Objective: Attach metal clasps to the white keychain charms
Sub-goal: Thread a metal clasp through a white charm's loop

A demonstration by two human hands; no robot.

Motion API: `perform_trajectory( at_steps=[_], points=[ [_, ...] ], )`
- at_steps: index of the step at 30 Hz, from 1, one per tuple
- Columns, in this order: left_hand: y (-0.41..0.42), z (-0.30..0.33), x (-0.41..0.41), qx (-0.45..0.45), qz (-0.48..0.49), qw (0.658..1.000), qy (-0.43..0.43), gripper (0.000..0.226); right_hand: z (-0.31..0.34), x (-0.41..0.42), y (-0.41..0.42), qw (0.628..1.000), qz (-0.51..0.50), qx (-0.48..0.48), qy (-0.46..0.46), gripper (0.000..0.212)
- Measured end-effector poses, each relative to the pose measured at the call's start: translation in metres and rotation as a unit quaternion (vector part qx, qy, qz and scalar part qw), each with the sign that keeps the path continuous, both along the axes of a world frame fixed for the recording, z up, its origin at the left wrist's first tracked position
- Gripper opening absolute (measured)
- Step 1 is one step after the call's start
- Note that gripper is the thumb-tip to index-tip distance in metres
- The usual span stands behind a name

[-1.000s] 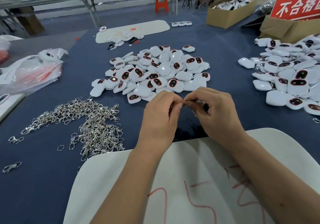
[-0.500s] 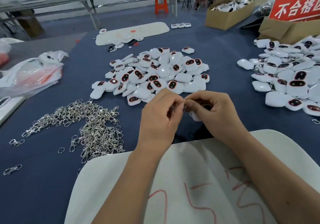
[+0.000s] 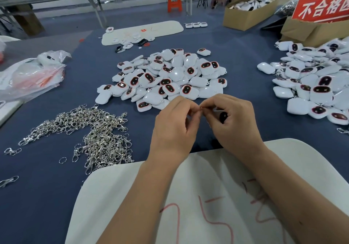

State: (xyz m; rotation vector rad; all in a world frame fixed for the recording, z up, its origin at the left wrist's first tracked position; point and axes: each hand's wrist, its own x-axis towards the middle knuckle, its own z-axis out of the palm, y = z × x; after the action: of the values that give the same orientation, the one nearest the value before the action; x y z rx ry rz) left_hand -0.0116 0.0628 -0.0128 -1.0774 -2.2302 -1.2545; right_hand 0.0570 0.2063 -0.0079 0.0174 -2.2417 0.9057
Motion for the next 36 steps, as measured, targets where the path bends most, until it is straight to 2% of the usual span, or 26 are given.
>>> perform_trajectory(
  at_steps=[6, 11, 18, 26, 36],
  points=[
    [0.0030, 0.0001, 0.0035, 0.021, 0.027, 0.998, -0.045, 0.007, -0.0024, -0.0019, -0.0005, 0.998, -0.013, 0.065, 0.000, 0.016],
    [0.0025, 0.0018, 0.0013, 0.040, 0.025, 0.996, -0.074, 0.006, -0.0033, -0.0032, -0.0010, 0.999, -0.023, 0.046, 0.010, 0.011],
    [0.0019, -0.0004, -0.0048, 0.042, 0.011, 0.997, -0.063, 0.012, -0.0025, -0.0027, -0.0038, 0.998, -0.026, 0.037, 0.049, 0.009],
    [0.0019, 0.0010, -0.0031, 0.117, -0.002, 0.985, -0.124, 0.008, -0.0028, -0.0034, -0.0036, 0.998, -0.040, 0.043, 0.039, 0.009],
    [0.0024, 0.0031, -0.0001, 0.127, -0.008, 0.971, -0.204, 0.011, -0.0034, -0.0043, -0.0049, 0.996, -0.036, 0.079, 0.032, 0.010]
  ],
)
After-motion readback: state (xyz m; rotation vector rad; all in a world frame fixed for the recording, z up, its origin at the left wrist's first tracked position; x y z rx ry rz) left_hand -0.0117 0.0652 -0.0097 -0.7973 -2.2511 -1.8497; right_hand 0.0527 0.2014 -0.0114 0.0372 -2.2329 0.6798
